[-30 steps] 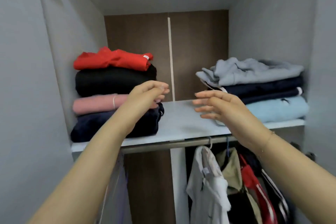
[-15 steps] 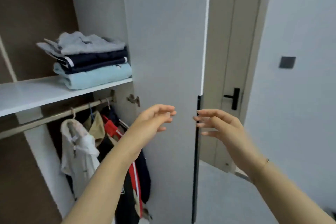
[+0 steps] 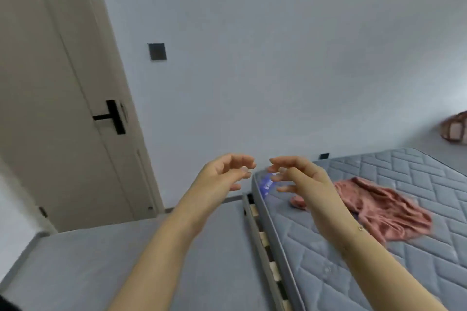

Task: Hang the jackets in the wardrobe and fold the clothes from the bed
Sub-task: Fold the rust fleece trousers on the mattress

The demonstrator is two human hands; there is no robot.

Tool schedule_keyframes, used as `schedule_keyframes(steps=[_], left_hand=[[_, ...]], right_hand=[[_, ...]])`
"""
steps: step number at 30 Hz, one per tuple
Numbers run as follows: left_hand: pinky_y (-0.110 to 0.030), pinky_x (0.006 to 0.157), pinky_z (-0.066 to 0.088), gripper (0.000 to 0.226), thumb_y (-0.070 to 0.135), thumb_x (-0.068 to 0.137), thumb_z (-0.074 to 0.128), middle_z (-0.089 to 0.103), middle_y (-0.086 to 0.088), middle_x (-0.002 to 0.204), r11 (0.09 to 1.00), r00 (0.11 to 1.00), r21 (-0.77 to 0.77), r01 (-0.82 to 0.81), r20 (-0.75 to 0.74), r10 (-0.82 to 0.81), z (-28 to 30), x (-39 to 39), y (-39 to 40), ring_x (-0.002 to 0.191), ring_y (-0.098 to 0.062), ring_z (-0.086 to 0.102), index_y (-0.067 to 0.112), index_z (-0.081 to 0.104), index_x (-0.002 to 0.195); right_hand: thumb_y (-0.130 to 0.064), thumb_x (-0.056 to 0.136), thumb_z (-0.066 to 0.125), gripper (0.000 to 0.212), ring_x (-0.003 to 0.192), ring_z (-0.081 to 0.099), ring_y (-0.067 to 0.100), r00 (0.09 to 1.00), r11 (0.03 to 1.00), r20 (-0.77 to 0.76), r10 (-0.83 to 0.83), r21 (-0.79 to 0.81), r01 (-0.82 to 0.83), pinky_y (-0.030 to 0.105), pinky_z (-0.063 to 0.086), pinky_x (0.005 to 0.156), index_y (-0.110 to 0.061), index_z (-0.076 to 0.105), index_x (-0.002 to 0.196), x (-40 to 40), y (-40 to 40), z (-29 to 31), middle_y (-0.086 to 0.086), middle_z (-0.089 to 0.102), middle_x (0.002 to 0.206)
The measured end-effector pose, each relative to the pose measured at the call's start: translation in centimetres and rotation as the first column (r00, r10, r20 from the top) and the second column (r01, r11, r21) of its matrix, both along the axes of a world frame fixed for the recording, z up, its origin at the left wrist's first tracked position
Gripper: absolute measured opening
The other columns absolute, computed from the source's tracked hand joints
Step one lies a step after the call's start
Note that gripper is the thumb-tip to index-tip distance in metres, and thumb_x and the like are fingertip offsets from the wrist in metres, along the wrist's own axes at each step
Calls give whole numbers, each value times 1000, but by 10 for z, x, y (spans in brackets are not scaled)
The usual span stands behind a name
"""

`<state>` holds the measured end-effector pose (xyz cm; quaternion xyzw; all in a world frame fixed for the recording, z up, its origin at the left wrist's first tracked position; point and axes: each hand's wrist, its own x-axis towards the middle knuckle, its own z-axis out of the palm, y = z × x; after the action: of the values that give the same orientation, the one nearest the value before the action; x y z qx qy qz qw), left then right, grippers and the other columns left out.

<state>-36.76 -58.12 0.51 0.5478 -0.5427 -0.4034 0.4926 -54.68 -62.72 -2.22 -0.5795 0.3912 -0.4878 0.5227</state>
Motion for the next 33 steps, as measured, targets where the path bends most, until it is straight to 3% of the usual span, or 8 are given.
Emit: schedule_keyframes(steps=[3,7,10,21,25,28,30,33], left_hand=[[-23,83,51,24,5,96,52,73,10,104,995,996,58,77,-60,-73,-36,-77,-66,98,-5,66,23,68,100],[-22,79,51,24,2,94,54,74,9,103,969,980,172,178,-122,-158,-88,-155,-134,101,-8,67,21,68,101],[-24,81,51,24,2,93,55,75,10,100,925,965,280,257,-132,-229,-131,-197,-185,102,-9,67,21,69,100],[-19,70,46,19,0,96,52,71,4,95,657,862,574,489,-202,-465,-351,-333,-413,87,-8,63,16,63,92],[-21,70,44,19,-5,91,54,67,-5,103,643,863,627,440,-98,-495,-460,-372,-475,89,-13,59,11,64,99],[-32,89,46,26,0,88,63,60,-12,118,651,845,652,390,28,-534,-545,-388,-508,103,-21,56,11,61,112],[-35,106,36,42,12,85,70,46,-13,138,702,755,603,379,238,-612,-594,-394,-526,121,-27,46,19,58,124],[-43,117,16,57,44,85,68,18,-1,160,685,422,533,497,540,-728,-647,-401,-543,146,-24,12,39,48,138]], right_hand=[[2,94,49,27,90,68,18,991,989,-10,-132,68,133,33,54,81,-9,70,105,-80,-44,-38,6,75,100],[1,94,50,26,82,69,7,955,940,-53,-291,170,296,17,52,66,-15,70,99,-161,-88,-85,-2,76,94],[2,94,50,24,84,67,15,916,875,-70,-394,277,398,27,49,71,-10,70,99,-203,-124,-124,4,76,95],[-5,92,60,15,83,59,15,660,486,-353,-663,466,739,25,49,68,-16,70,94,-305,-274,-357,8,68,92],[-7,89,66,33,109,58,21,623,383,-489,-610,507,772,33,47,96,-6,60,121,-343,-330,-469,13,63,121],[-14,85,73,61,130,47,30,533,258,-556,-638,498,828,43,37,110,-3,45,138,-362,-352,-543,16,50,138],[-24,83,76,79,138,36,32,464,181,-619,-633,464,867,42,30,115,-5,34,147,-369,-358,-584,14,41,147],[-34,80,78,80,136,37,28,418,208,-674,-610,373,904,40,31,113,-11,38,146,-373,-362,-631,9,48,142]])
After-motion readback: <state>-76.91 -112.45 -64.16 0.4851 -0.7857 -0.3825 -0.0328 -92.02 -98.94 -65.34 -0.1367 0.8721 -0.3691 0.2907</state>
